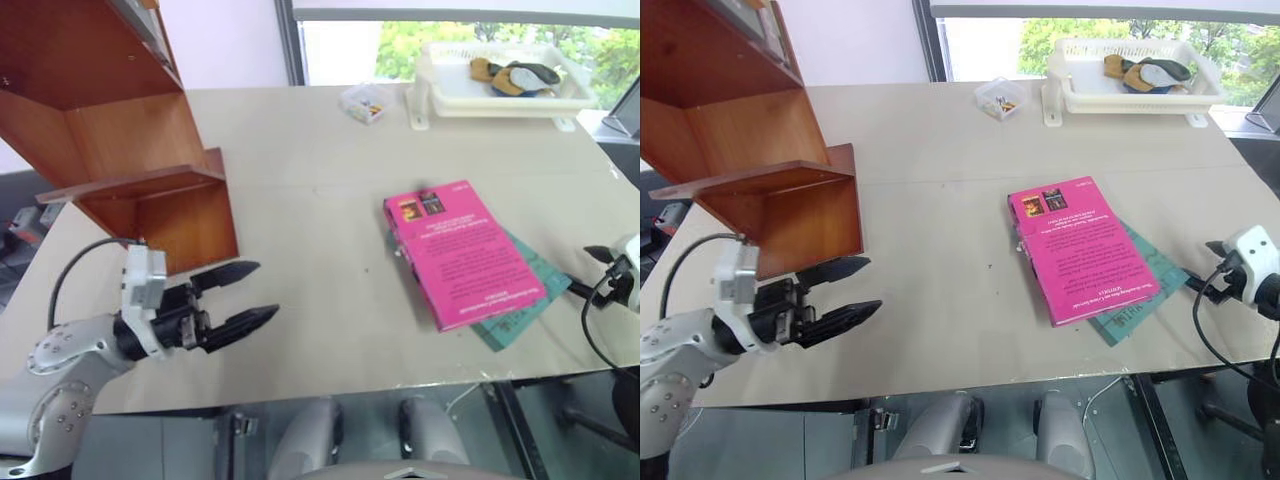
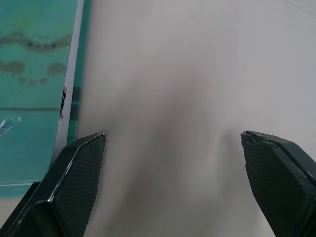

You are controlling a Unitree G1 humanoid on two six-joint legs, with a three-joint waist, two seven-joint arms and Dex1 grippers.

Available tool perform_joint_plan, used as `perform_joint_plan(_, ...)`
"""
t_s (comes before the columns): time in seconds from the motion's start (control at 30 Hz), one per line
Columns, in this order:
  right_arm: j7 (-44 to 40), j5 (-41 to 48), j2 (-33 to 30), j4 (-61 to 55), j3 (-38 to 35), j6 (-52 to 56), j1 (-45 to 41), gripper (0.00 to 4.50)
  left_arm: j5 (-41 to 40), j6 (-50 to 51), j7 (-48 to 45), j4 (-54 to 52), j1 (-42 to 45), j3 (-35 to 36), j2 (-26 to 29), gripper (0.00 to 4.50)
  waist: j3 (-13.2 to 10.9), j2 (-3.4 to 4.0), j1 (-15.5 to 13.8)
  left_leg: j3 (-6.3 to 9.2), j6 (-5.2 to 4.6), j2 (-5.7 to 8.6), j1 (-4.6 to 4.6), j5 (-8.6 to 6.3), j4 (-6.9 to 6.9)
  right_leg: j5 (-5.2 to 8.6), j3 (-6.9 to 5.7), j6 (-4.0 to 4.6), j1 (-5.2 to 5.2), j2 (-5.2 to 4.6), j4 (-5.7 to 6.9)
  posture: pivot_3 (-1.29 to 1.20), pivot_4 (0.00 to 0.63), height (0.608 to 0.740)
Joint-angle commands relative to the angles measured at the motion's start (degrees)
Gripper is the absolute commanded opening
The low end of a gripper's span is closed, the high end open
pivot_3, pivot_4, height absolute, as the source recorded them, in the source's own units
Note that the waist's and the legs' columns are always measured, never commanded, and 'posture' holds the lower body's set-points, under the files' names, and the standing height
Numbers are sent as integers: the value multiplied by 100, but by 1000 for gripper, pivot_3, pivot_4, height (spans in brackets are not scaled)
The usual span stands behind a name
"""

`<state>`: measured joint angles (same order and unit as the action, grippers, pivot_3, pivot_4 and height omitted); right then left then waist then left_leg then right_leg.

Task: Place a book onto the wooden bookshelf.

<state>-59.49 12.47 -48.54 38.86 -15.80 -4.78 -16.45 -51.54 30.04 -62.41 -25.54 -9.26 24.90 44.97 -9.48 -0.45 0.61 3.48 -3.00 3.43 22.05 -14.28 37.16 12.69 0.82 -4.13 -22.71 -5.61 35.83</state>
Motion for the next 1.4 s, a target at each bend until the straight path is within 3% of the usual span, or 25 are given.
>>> perform_joint_plan(0.03, 188, 414, 225, -1018, -163, 522, 264, 4500, -81, -27, -153, 111, 207, 45, 98, 4460, 0, 0, 4, 0, 0, 0, 0, 0, 0, 0, 0, 0, 0, 3, 0, 0, 150, 740)
perform_joint_plan(0.27, 941, 772, 1065, -2870, -52, 1312, 1021, 4500, -39, -9, -256, 206, 440, -277, 57, 4460, 0, 1, -4, 4, 2, 0, 7, -1, -9, -3, 4, -6, -13, 2, -1, 0, 150, 740)
perform_joint_plan(0.4, 1294, 702, 1479, -3168, 110, 1433, 920, 4500, -27, 32, -343, 429, 750, -454, 115, 4460, 0, 1, 0, 2, 2, 0, 7, -1, -7, -1, 5, -2, -17, 3, 1, 0, 150, 740)
perform_joint_plan(1.0, 1327, 366, 1730, -1974, 482, 798, -119, 4500, 39, 55, -407, 545, 847, -549, -2, 4460, -2, 1, 5, 2, 12, 2, 48, 5, -15, -17, 4, -18, -62, 27, 2, 0, 150, 740)
perform_joint_plan(1.4, 1461, 36, 2431, -1020, 999, 281, -1012, 4500, 53, 36, -360, 508, 759, -513, -17, 4460, -1, 0, 26, 0, 34, -14, 49, 19, -13, -27, 7, -2, -68, 50, 4, 0, 150, 740)
